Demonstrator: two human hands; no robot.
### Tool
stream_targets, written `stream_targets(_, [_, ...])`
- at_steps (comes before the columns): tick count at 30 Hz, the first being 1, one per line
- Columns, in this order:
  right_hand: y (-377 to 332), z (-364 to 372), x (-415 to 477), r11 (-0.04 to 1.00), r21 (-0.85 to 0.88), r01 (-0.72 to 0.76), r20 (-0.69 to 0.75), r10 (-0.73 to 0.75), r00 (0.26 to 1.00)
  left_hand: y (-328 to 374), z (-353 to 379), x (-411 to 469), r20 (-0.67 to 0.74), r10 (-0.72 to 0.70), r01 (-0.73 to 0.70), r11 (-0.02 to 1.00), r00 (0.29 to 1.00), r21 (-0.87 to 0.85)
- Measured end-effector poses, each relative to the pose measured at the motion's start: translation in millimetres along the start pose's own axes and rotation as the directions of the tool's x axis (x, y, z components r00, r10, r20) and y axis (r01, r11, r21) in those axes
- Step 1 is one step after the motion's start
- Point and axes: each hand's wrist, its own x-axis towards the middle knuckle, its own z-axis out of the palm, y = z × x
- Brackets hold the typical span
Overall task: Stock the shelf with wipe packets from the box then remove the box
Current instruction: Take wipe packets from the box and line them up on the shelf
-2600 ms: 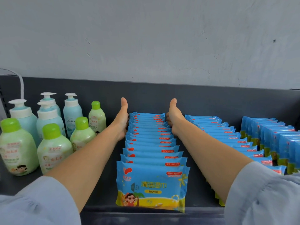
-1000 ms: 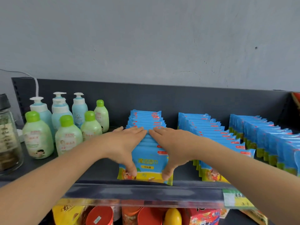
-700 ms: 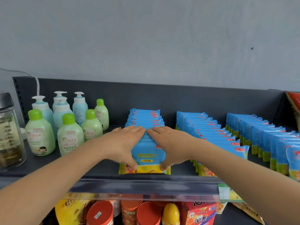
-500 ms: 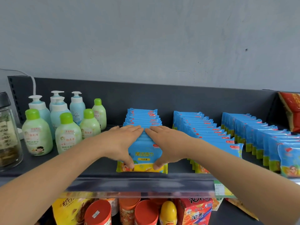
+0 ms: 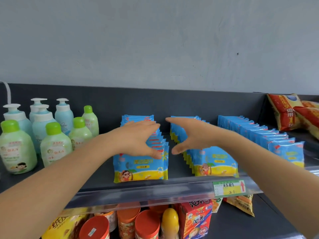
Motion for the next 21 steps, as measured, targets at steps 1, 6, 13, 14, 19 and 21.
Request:
stream_targets(1, [9.4,-6.4,-4.8,0.999,0.008,-0.032,-0.054,0.033,0.998,8.6,-2.8,4.8,-0.023,0.019,-0.019,1.000,1.000,-0.017])
stream_targets(6, [62.5,-6.9,-20.7,0.983,0.107,-0.151,-0.274,0.175,0.946,50.7,-2.4,34.3,-0.145,0.059,-0.085,0.981,0.988,-0.177])
stream_targets(13, [112.9,21.9,-48.5,0.783,0.601,-0.158,-0.326,0.422,0.846,105.4,35.7,77.5,-0.074,-0.077,0.036,0.896,0.994,-0.443])
stream_targets(14, [120.8,25.7,-53.1,0.745,0.647,-0.162,-0.277,0.428,0.860,109.8,40.7,81.3,-0.055,-0.113,0.074,0.880,0.992,-0.469])
stream_targets(19, [151.0,39.5,-67.7,0.592,0.767,-0.247,-0.004,0.389,0.921,125.0,65.3,88.3,-0.063,-0.298,0.184,0.727,0.953,-0.661])
stream_targets(21, [157.9,47.2,-69.2,0.582,0.768,-0.266,0.060,0.348,0.935,129.2,73.2,85.5,-0.015,-0.373,0.231,0.605,0.928,-0.762])
